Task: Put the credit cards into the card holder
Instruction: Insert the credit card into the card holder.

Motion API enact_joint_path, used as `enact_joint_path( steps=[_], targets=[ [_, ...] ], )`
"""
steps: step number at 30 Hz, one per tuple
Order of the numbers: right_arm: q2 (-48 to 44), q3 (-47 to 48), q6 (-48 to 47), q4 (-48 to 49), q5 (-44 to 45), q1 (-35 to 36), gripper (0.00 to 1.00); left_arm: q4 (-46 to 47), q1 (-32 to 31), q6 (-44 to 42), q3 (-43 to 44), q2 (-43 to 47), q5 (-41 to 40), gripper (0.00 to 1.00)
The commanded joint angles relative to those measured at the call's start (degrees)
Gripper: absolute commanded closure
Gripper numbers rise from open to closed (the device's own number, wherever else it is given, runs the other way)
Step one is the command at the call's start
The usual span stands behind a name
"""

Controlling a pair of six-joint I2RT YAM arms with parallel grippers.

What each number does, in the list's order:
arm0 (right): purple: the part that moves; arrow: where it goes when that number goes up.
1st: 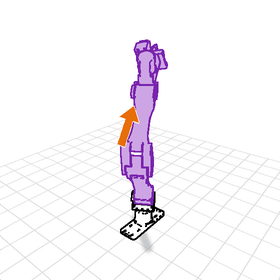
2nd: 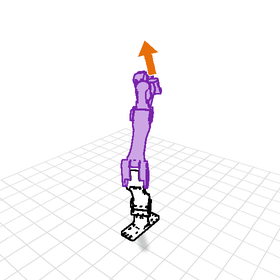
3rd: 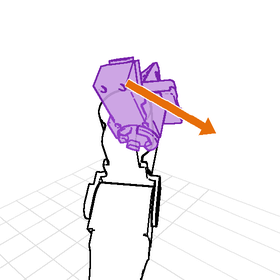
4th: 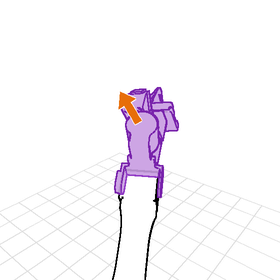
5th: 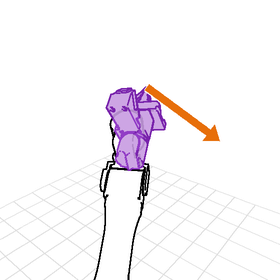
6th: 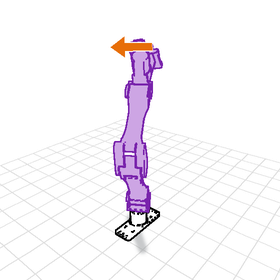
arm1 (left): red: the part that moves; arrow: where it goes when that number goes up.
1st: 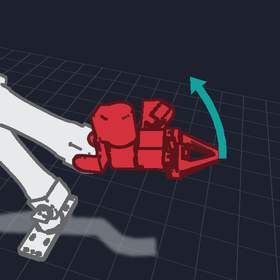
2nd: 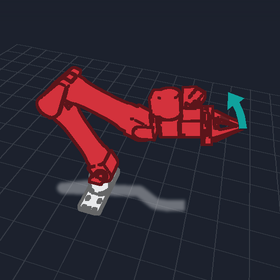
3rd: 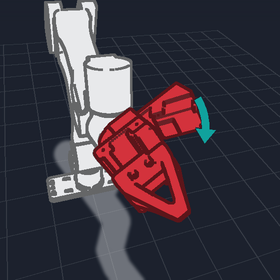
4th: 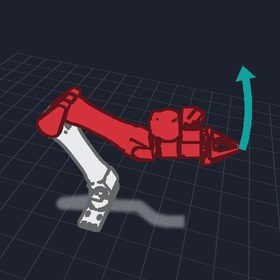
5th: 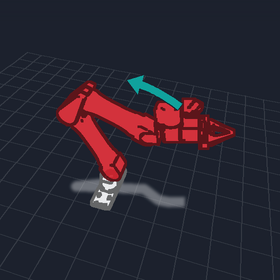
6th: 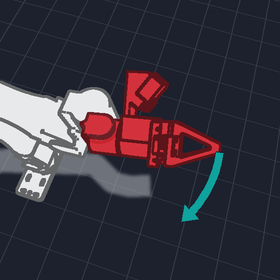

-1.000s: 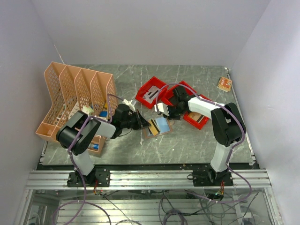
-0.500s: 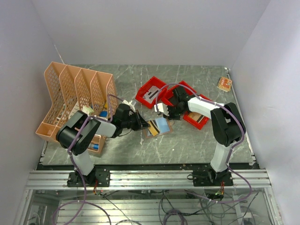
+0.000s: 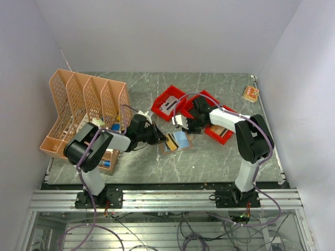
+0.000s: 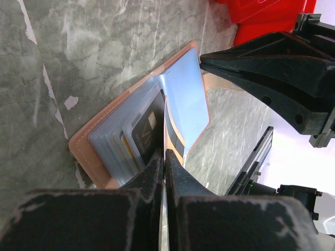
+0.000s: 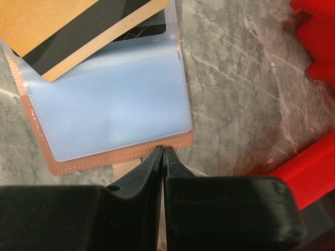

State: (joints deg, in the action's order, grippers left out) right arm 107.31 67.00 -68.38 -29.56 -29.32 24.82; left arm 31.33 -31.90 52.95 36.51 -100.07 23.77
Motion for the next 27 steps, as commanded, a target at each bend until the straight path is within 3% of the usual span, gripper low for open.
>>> enact_joint_path(
  steps=[1, 27],
  targets=[
    [1.15, -0.22, 0.41, 0.37, -1.62, 0.84, 0.96, -1.87, 0.11, 0.17, 1.34, -1.82, -0.31, 0.93],
    [1.74, 0.04, 0.97, 0.6, -1.48, 0.95, 0.96, -11.0, 0.76, -3.39, 2.86, 4.28, -3.78, 0.93]
  ],
)
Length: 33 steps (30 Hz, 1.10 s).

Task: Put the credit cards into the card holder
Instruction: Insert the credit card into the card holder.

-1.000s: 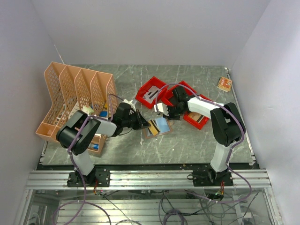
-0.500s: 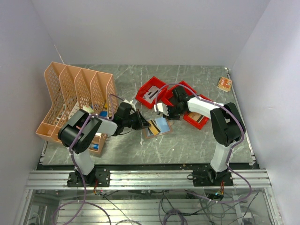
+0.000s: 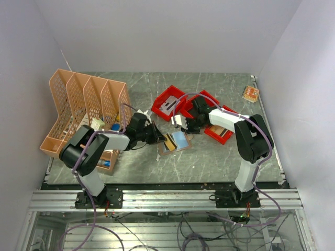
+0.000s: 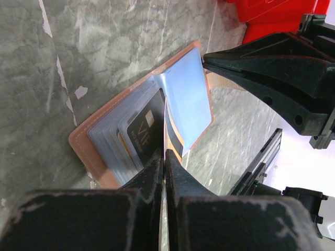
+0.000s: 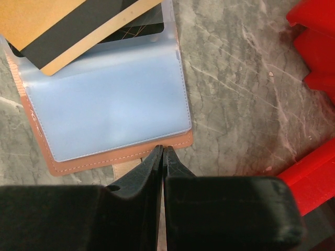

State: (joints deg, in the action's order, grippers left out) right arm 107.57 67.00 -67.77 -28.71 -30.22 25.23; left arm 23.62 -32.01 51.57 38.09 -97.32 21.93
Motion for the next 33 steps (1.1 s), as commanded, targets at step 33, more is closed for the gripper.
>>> enact_joint_path(
  steps=[33],
  targets=[
    [1.41, 0.2, 0.51, -0.22, -0.81, 0.52, 0.96, -0.16, -1.07, -1.21, 1.9, -2.99, 0.32, 0.93]
  ],
)
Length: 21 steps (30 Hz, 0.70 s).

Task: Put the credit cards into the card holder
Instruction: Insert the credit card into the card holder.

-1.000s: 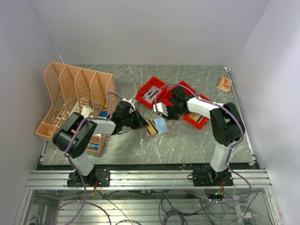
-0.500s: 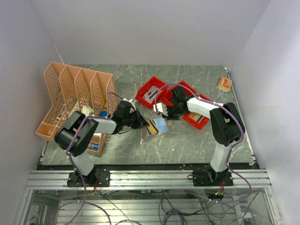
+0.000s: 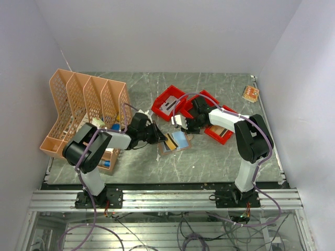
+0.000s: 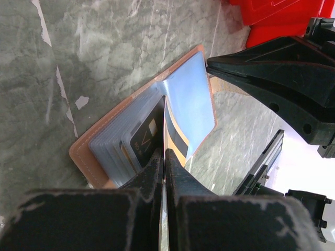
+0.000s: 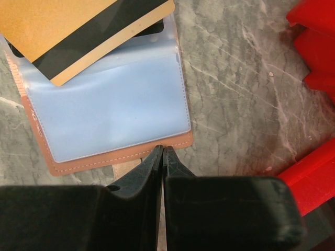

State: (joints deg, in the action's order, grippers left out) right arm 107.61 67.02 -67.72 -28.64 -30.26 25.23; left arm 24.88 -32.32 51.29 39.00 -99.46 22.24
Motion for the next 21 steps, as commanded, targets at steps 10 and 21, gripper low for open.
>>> enact_joint_path(
  steps=[10, 21],
  targets=[
    [1.44, 0.29, 0.61, -0.6, -0.92, 0.52, 0.96, -5.54, -1.12, -4.25, 2.32, 0.19, -1.23, 0.93],
    [1.37, 0.14, 0.59, -0.53, -0.9, 0.56, 0.96, -2.89, -1.09, -3.97, 2.96, -0.16, 0.04, 0.93]
  ],
)
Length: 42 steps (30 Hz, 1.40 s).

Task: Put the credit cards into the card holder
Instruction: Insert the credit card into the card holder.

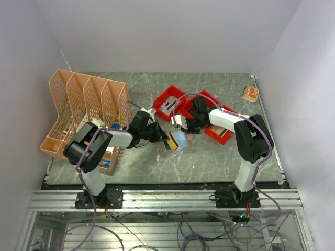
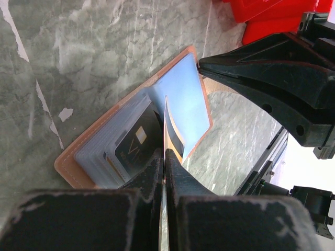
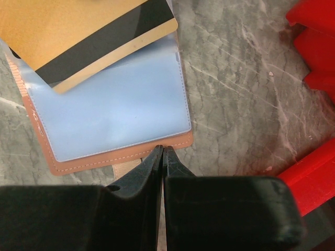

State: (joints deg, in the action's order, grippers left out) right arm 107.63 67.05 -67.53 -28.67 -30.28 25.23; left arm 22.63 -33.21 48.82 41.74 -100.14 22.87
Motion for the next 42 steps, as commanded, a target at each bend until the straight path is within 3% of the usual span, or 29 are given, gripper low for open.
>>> enact_joint_path(
  steps=[1, 7, 14, 21, 36, 42],
  targets=[
    [1.41, 0.2, 0.42, -0.49, -0.91, 0.52, 0.96, -1.4, -0.02, -1.84, 0.15, 1.31, -1.01, 0.93],
    [1.45, 0.29, 0.34, -0.55, -0.83, 0.53, 0.96, -3.38, 1.4, -2.6, -0.34, 3.66, -1.71, 0.93],
    [1.52, 0.35, 0.32, -0.58, -0.87, 0.52, 0.96, 0.44, 1.45, -0.3, -0.25, 0.11, 0.81, 0.93],
    [1.69, 0.4, 0.29, -0.58, -0.92, 0.54, 0.96, -1.45, 1.4, -0.05, -0.48, 0.18, 0.19, 0.93],
    [1.87, 0.29, 0.17, -0.73, -1.01, 0.6, 0.97, 5.48, -0.1, 4.02, -1.0, -4.1, 3.84, 0.93],
    [1.85, 0.33, 0.1, -0.83, -1.0, 0.56, 0.97, 2.36, -0.19, 4.19, 0.11, -4.51, 4.3, 0.93]
  ],
)
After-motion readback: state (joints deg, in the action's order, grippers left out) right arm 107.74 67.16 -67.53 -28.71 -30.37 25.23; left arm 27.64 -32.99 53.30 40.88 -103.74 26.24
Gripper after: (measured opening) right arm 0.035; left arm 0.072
